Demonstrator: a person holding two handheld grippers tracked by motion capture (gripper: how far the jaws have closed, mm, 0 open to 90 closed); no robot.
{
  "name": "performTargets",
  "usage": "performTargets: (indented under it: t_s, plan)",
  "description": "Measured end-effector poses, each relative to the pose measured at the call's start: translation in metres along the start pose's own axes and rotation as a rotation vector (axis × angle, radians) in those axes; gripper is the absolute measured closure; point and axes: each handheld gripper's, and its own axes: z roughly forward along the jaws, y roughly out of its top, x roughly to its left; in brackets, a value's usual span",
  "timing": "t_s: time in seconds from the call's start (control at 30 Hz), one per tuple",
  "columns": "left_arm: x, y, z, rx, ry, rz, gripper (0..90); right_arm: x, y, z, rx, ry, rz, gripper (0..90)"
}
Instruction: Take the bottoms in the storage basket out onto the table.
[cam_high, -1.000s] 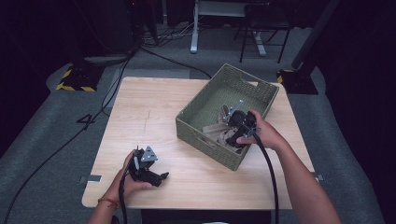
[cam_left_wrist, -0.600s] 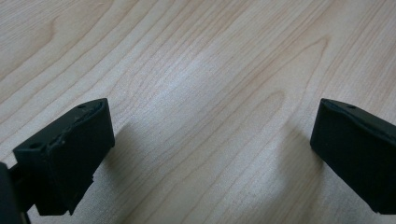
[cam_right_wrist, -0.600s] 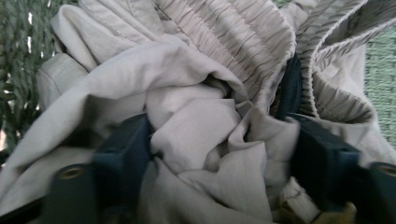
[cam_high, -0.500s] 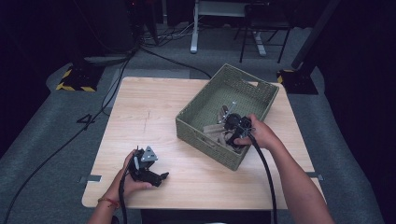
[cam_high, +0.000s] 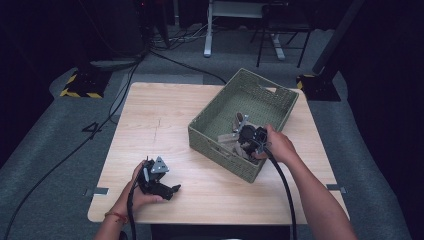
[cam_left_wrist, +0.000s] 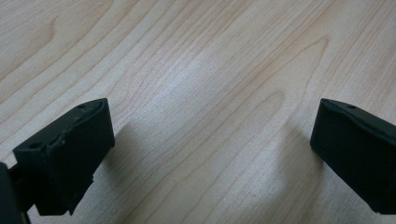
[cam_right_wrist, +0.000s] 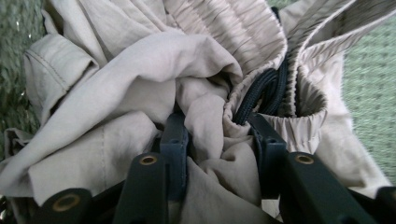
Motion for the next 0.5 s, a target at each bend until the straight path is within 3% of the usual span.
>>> performTargets:
  t_s: [0.23,0.5]
  plan:
    - [0.0,0.0,0.0,0.0,0.0,0.001,0.1,0.0,-0.006,-0.011,-0.127,-0.06,-0.005,67.5]
    - [0.0,0.0,0.0,0.0,0.0,0.0,0.1,-0.005,-0.018,-0.026,-0.245,-0.058,0.034,68.4]
